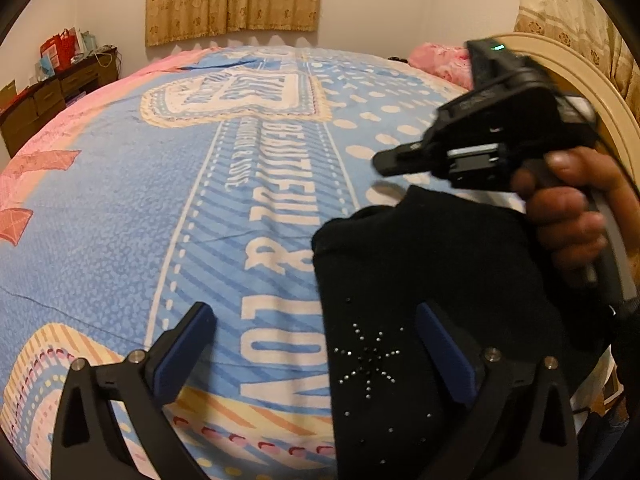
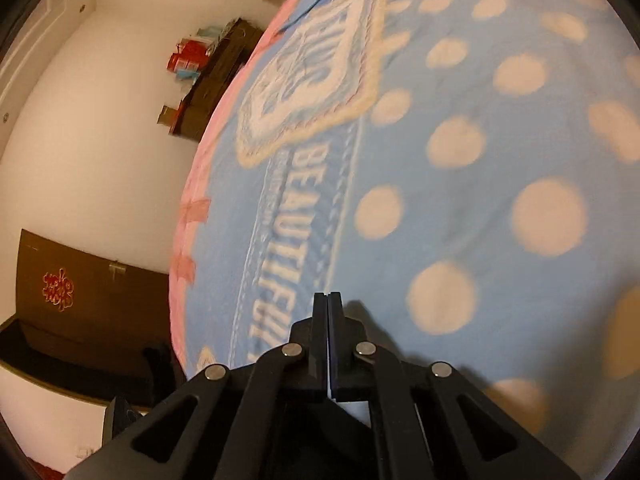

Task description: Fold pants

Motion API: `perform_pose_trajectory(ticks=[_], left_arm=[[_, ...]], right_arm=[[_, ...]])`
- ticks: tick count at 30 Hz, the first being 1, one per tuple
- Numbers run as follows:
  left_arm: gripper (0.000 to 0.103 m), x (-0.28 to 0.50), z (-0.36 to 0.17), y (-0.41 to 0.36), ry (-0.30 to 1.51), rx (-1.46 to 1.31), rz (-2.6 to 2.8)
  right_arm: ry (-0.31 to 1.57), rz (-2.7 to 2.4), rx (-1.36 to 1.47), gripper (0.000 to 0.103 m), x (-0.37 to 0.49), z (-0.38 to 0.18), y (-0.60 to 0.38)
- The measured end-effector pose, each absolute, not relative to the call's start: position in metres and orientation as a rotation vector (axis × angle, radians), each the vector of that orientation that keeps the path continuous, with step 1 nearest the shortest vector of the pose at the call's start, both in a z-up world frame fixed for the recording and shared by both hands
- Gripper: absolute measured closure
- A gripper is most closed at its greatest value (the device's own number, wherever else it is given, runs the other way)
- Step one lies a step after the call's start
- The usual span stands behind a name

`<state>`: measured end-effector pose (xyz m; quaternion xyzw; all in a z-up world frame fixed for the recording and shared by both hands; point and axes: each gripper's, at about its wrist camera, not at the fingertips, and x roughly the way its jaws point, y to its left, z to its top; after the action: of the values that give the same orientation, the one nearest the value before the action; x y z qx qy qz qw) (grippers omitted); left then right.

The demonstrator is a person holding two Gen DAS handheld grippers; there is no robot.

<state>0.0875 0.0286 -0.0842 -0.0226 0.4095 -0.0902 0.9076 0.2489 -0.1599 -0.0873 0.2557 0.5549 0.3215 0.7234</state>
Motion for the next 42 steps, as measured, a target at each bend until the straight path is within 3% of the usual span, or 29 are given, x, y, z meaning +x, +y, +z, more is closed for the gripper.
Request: perform_pose_trajectory(ticks=[5,6,7,9,17,19,20,22,27,33,38,42], left_arm=[[0.0,0.087,-0.085,0.03,0.838,-0.055,-0.177],[0.0,0.087,-0.085,0.03,0.836,-0.056,-0.174],[0.0,0.086,-0.085,0.03,0.836,-0.058,-0.172],[0.0,0.085,-0.085,0.03,0.835,-0.058,-0.172],[0.0,0.083,-0.085,0.031,0.835,-0.055,-0.179],[0.0,0.082,-0.085,0.03,0.834,-0.054,-0.179],[0.0,0.082,-0.085,0.031,0.835,-0.055,-0.179],[0.0,0.083,-0.085,0.031,0.835,-0.054,-0.179],[0.0,0.082,-0.086,0.03,0.829,-0.052,-0.173],[0.0,0.082,-0.086,0.028,0.829,-0.045,-0.164],[0.0,0.082,-0.086,0.027,0.829,-0.046,-0.163],[0.0,0.081,-0.085,0.027,0.827,-0.043,-0.159]], right_arm=[[1.23,0.846,0.524,0.102,0.228,-0.059,-0.152],[1.262,0.876,0.506,0.092,0.227,-0.057,-0.146],[1.305,0.892,0.473,0.069,0.228,-0.057,-0.139],[1.381,0.901,0.439,0.048,0.227,-0.061,-0.13],[1.547,0.928,0.262,0.049,0.237,-0.066,-0.086],[1.597,0.937,0.167,0.062,0.234,-0.068,-0.07],[1.608,0.929,0.104,0.063,0.231,-0.07,-0.062],[1.615,0.912,0.007,0.081,0.225,-0.072,-0.051],[1.484,0.891,-0.112,0.092,0.212,-0.061,-0.05],[1.486,0.844,0.035,0.093,0.235,-0.076,-0.059],[1.351,0.752,0.184,0.091,0.231,-0.047,-0.107],[1.226,0.709,0.163,0.068,0.19,-0.023,-0.142]])
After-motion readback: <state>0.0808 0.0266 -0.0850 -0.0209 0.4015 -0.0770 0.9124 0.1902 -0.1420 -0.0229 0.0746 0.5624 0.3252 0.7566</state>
